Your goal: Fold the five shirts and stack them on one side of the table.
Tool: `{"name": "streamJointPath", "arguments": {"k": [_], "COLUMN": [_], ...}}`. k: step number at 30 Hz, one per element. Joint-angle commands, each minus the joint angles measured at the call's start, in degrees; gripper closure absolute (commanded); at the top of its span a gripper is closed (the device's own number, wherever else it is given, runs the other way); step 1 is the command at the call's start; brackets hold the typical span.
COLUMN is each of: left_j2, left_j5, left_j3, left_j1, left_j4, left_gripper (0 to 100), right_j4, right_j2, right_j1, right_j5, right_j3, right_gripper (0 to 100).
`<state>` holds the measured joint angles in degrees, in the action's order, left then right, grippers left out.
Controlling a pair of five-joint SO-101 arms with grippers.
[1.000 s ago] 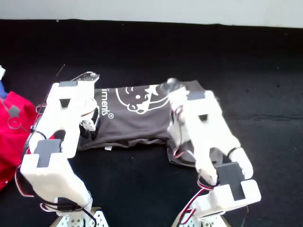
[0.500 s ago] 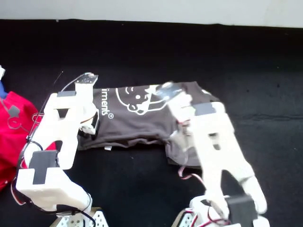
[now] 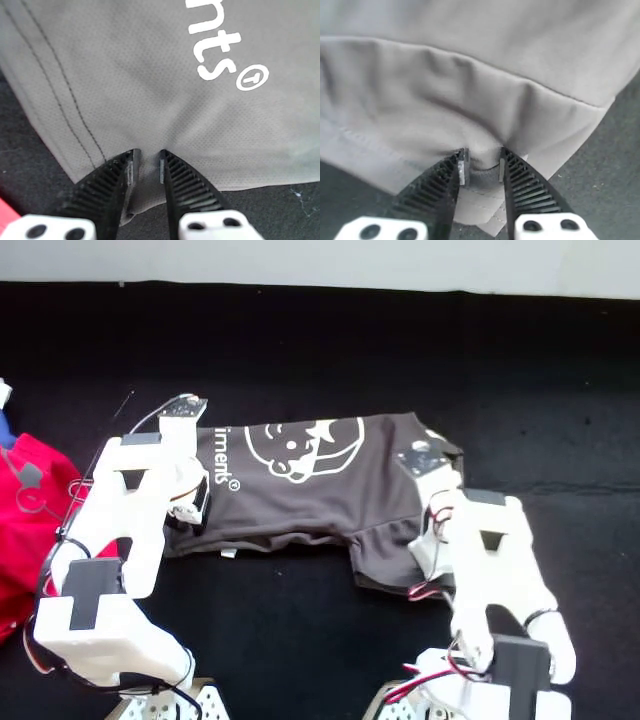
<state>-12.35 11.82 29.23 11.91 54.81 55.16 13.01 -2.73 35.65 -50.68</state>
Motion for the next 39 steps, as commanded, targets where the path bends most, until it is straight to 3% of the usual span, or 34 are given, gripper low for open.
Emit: {"name": "streamJointPath", "arguments": {"k": [1, 4, 10, 18, 20, 25, 39], "left_j2": [0.0, 0.0, 0.0, 0.0, 0.0, 0.0, 0.0], "left_j5": [-0.4, -0.4, -0.4, -0.4, -0.4, -0.4, -0.4], "left_j3": [0.2, 0.1, 0.0, 0.0, 0.0, 0.0, 0.2], "left_j1": [0.4, 0.5, 0.5, 0.5, 0.5, 0.5, 0.5], "left_j4": [-2.5, -2.5, -2.5, -2.5, -2.5, -2.5, -3.6], "left_gripper": [91, 91, 91, 91, 91, 91, 91], "right_j4": [-1.0, 0.8, 11.4, 19.8, 20.0, 18.6, 11.8], "right_j2": [-1.4, 0.2, 7.8, 23.0, 22.2, 15.6, -3.6], "right_j1": [-6.0, -9.0, -7.2, 5.1, 10.4, 16.2, 16.4], "right_j5": [0.7, 0.8, 0.9, 0.9, 2.5, 10.5, 14.1], "right_j3": [1.4, 3.2, 7.0, 5.6, 3.7, 0.7, 0.6], "right_gripper": [88.6, 88.6, 88.6, 88.2, 86.6, 66.6, 70.9]}}
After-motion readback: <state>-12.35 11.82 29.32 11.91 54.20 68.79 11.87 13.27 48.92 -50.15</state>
